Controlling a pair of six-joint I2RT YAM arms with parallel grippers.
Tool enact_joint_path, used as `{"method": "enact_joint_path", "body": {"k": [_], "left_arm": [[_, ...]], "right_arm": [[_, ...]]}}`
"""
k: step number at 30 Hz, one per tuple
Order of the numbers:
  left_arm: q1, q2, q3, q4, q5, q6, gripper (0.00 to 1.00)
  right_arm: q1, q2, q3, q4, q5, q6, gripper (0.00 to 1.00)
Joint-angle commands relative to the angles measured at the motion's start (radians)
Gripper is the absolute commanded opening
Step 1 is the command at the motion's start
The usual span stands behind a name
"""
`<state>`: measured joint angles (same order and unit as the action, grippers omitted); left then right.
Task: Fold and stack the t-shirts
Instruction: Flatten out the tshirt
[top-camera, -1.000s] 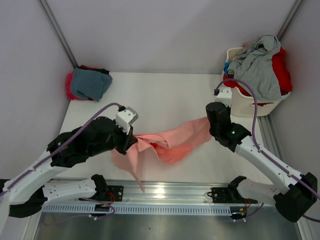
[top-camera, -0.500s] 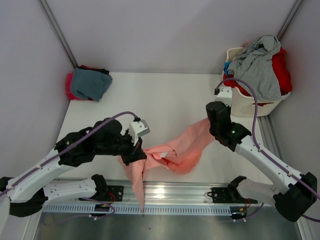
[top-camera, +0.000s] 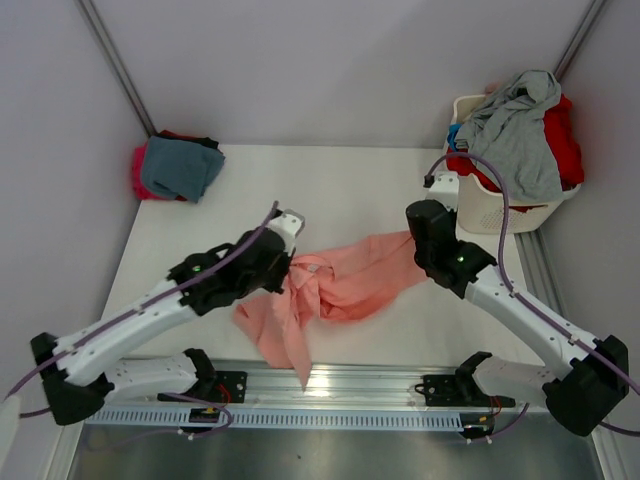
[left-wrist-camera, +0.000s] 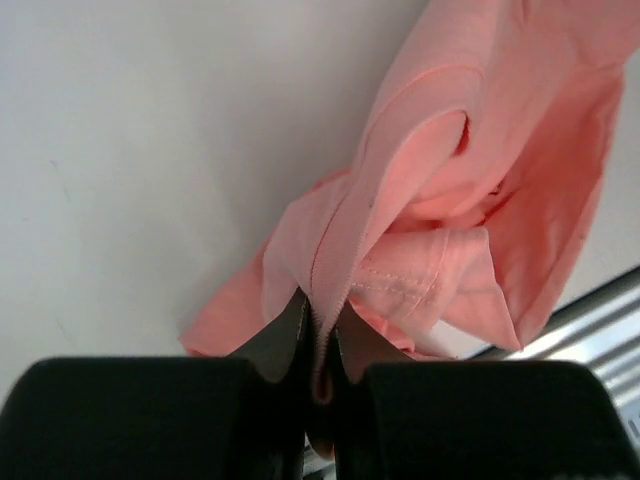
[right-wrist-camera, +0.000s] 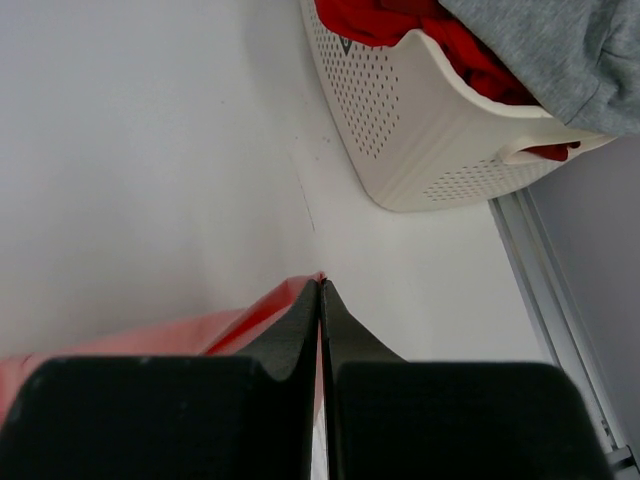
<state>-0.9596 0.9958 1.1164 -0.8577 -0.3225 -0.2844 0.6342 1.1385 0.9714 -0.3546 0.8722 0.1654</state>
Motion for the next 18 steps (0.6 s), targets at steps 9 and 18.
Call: {"method": "enact_joint_path", "body": {"k": [9,18], "left_arm": [[0.162,0.503,-0.020,0.241,-0.039,-0.189,0.27],[0.202,0.538,0.040,0.273,-0.087,-0.211,0.20]], "right_arm": [[0.058,0.001,0.038,-0.014,0.024,0.042,0.00],[0.073,-0.025,0.021,-0.035,0.031,0.042,0.00]]}}
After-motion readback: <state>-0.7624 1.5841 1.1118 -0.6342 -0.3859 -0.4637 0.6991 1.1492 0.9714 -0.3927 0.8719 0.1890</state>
